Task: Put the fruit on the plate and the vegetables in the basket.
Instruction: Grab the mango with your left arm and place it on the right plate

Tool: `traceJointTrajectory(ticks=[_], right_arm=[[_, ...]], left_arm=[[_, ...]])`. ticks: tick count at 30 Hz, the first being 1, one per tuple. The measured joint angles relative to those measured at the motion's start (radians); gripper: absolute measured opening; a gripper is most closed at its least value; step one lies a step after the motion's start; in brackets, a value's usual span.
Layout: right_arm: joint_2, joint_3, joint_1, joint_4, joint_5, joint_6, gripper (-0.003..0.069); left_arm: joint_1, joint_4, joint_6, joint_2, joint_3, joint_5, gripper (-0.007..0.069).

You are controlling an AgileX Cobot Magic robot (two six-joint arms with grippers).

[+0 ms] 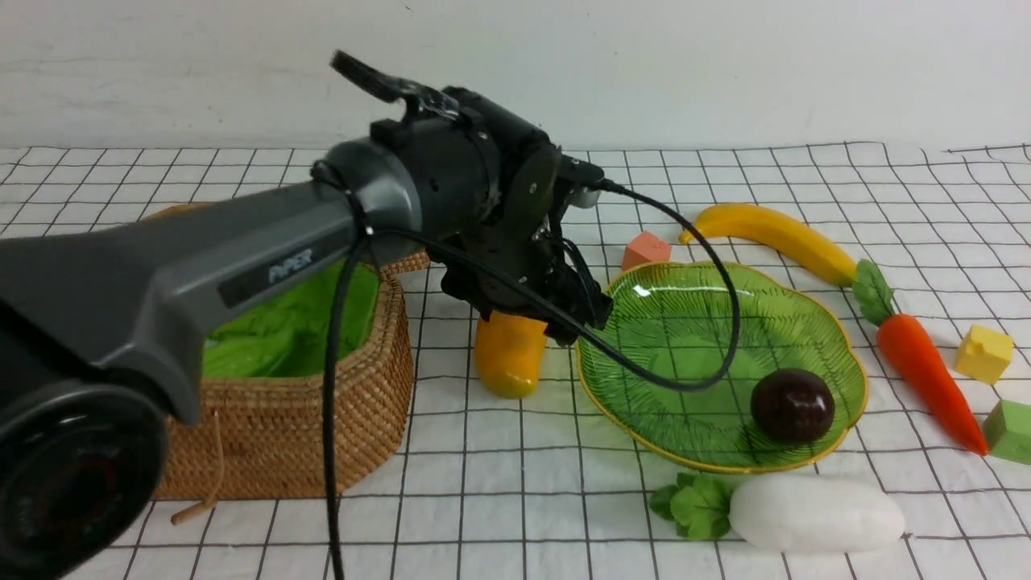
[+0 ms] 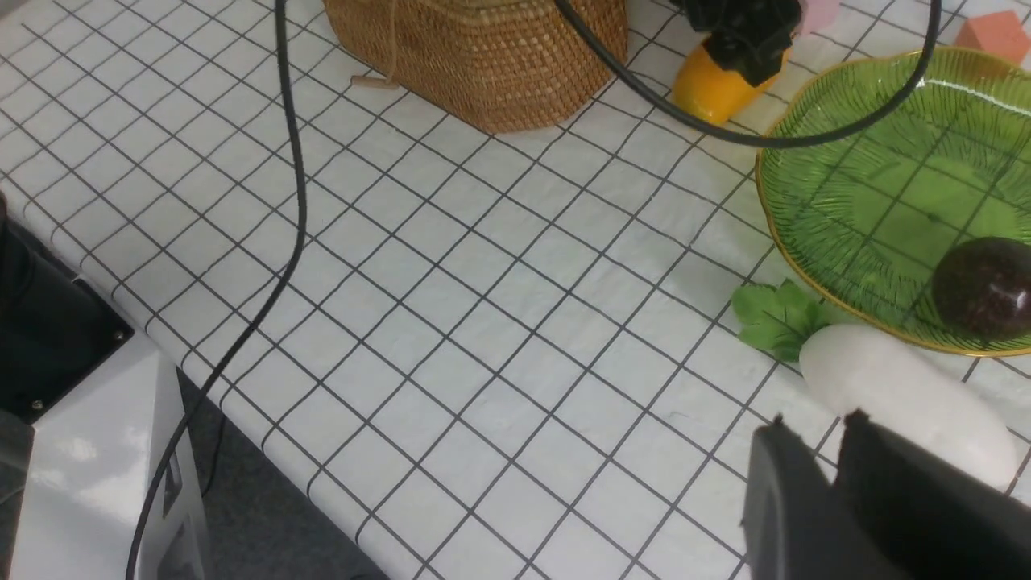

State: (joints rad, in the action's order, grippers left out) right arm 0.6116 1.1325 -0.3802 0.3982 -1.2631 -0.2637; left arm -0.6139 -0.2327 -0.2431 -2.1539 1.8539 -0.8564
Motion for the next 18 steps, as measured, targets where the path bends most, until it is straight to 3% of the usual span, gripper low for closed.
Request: traceJointTrajectory(ticks=[6, 11, 18], right_arm=[[0.000, 0.000, 0.000, -0.002, 0.000, 0.003, 0.0120], [0.000, 0.000, 0.000, -0.002, 0.000, 0.003, 0.0120], [0.000, 0.000, 0.000, 0.001, 0.000, 0.003, 0.0123]], left_arm=[[0.000, -0.117, -0.086, -0.084, 0.017, 0.012, 0.0642], [0.000, -0.139, -0.117, -0.127, 0.024, 0.017, 0.0522], [-0.005, -0.140, -0.110, -0.111, 0.049, -0.061, 0.0524]])
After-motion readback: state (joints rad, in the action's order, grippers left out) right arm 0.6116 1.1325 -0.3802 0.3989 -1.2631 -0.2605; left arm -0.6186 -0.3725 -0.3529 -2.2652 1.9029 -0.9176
